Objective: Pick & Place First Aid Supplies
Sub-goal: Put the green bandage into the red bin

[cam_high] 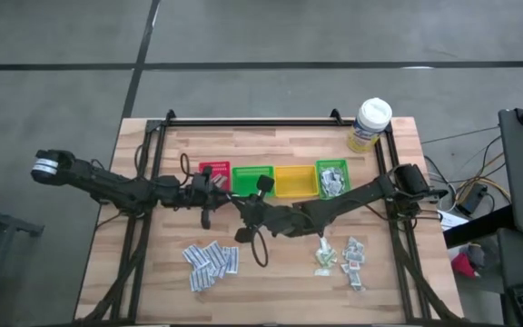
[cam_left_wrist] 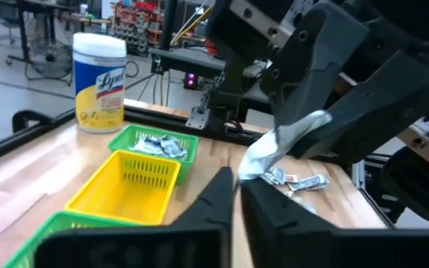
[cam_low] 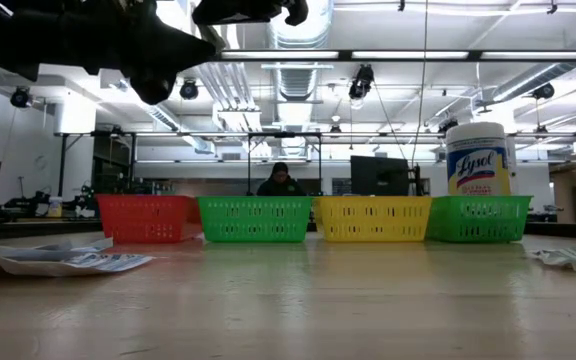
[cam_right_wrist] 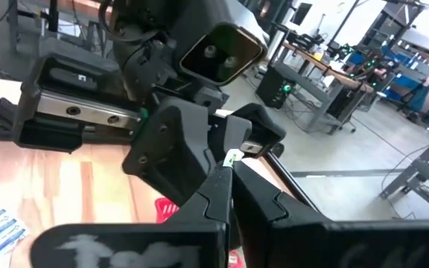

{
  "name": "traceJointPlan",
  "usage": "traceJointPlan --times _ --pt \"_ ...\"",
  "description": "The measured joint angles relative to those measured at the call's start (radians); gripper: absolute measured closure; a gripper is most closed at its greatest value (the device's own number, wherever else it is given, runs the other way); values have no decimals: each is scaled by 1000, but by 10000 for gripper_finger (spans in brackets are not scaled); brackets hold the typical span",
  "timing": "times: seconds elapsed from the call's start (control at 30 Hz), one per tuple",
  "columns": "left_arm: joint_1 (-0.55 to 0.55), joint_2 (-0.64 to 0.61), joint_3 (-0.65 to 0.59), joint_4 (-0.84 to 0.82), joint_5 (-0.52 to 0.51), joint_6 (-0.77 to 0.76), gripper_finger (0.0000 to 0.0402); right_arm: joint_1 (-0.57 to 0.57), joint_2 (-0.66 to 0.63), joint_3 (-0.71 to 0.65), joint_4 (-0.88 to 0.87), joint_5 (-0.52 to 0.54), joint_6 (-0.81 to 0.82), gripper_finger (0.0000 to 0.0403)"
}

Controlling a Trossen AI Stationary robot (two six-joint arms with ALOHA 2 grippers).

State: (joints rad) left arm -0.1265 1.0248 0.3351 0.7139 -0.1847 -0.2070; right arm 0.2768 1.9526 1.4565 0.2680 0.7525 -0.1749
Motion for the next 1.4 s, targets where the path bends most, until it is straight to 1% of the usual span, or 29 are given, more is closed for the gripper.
traceJointPlan --times 0.03,0.2,0.53,0.77,0.87,1.13,1.33,1.4 --pt "0 0 0 7 9 3 393 0 0 -1 1 -2 4 394" --pt "0 0 0 17 12 0 399 0 0 -2 1 -2 11 394" --pt "0 0 0 13 23 5 401 0 0 -2 -2 -2 10 394" --pt "0 0 1 -15 23 -4 401 0 0 -3 -66 -5 1 389" --pt "1 0 1 -16 21 -4 401 -1 0 -3 -90 -5 23 366" --pt "0 0 1 -15 11 -16 401 -6 0 -4 -93 10 7 287" --pt "0 0 1 -40 7 -31 401 -5 0 -3 -71 14 -40 244" --pt "0 0 1 -63 -15 -33 401 -6 0 8 -71 23 -54 233"
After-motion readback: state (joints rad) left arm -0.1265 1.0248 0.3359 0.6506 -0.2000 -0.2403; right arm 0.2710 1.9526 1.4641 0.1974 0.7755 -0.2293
